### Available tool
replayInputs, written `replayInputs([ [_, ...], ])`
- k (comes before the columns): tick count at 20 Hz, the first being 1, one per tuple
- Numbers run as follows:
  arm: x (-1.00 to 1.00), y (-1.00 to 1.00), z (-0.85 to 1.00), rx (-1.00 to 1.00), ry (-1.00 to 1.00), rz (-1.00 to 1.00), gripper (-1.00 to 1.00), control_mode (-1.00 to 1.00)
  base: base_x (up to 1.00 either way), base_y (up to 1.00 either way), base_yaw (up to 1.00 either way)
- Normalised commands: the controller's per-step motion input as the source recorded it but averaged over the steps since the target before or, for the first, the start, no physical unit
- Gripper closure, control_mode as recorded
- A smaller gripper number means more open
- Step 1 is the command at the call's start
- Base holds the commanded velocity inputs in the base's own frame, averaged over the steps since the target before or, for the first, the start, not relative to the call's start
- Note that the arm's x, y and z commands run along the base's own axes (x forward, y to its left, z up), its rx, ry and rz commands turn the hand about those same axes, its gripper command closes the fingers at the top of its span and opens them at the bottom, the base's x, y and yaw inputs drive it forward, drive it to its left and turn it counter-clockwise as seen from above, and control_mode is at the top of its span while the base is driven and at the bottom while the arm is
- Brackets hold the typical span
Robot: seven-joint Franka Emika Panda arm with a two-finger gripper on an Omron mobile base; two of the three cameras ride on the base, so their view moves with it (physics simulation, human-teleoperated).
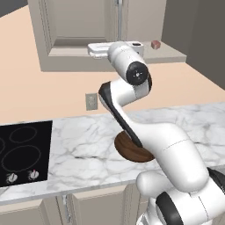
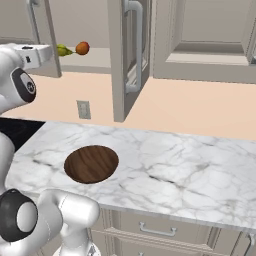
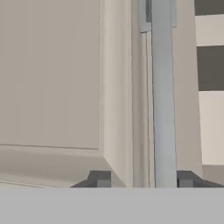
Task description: Open the cabinet. Pick the mango and pear from the cabinet and place them into the bowl. Then close the cabinet.
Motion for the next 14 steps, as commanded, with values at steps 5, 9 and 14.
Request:
replayInputs([
  [5,-0.61,1.0,0.4,0.0,0.0,0.0,1.0,-1.0,0.0,0.0,0.0],
  [9,-0.63,1.0,0.41,0.0,0.0,0.0,1.0,-1.0,0.0,0.0,0.0],
  [14,-0.43,1.0,0.13,0.0,0.0,0.0,1.0,-1.0,0.0,0.0,0.0],
])
